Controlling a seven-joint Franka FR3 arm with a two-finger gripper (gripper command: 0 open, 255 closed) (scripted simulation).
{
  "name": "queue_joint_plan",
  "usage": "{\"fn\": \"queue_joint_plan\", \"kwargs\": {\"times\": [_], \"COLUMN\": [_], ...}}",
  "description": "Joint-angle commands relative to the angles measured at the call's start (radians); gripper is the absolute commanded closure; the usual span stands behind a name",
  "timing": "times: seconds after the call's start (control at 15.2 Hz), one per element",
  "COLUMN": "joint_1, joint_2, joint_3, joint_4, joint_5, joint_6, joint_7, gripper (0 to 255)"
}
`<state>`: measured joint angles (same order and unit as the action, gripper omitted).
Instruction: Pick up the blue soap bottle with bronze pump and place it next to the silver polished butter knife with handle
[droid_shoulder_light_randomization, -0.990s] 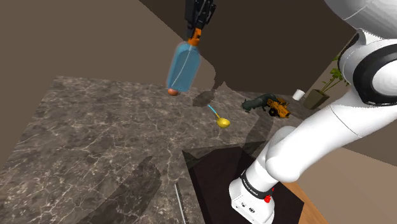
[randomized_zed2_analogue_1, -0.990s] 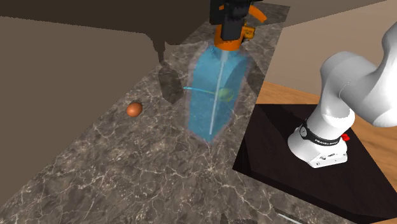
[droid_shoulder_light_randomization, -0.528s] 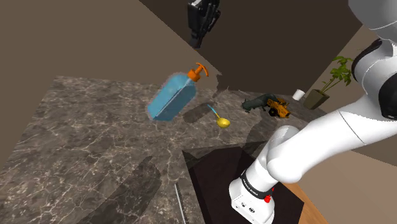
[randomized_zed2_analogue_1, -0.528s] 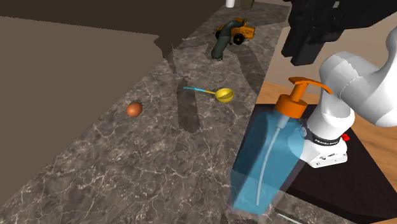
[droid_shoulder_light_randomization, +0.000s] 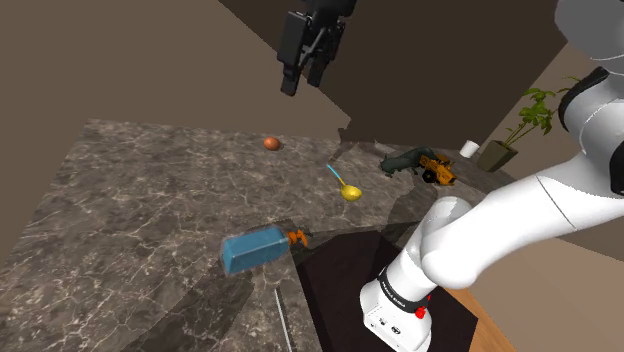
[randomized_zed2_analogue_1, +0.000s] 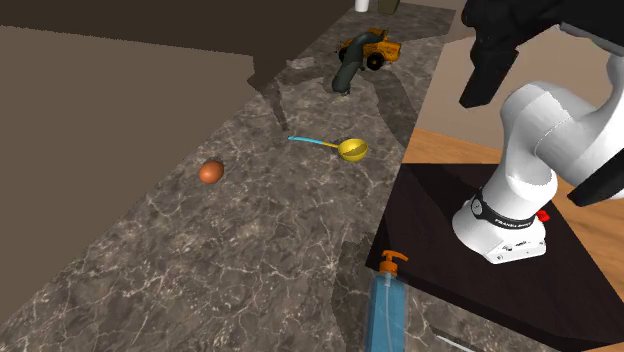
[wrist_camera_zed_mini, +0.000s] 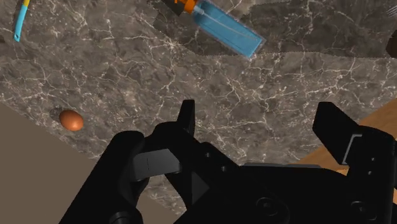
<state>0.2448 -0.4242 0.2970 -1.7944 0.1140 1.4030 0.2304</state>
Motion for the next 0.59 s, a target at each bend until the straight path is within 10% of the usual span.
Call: {"fn": "queue_joint_plan", "kwargs": {"times": [0.0,0.53], "joint_1": [0.015,0.073], "joint_2": [-0.010,0.010], "joint_3": [0.008,0.057], "joint_4": [-0.073,-0.313], "joint_5": [-0.012,-0.070], "joint_6": [0.049,0.249], "joint_7": [-0.047,-0.206], "gripper": [0,0]}}
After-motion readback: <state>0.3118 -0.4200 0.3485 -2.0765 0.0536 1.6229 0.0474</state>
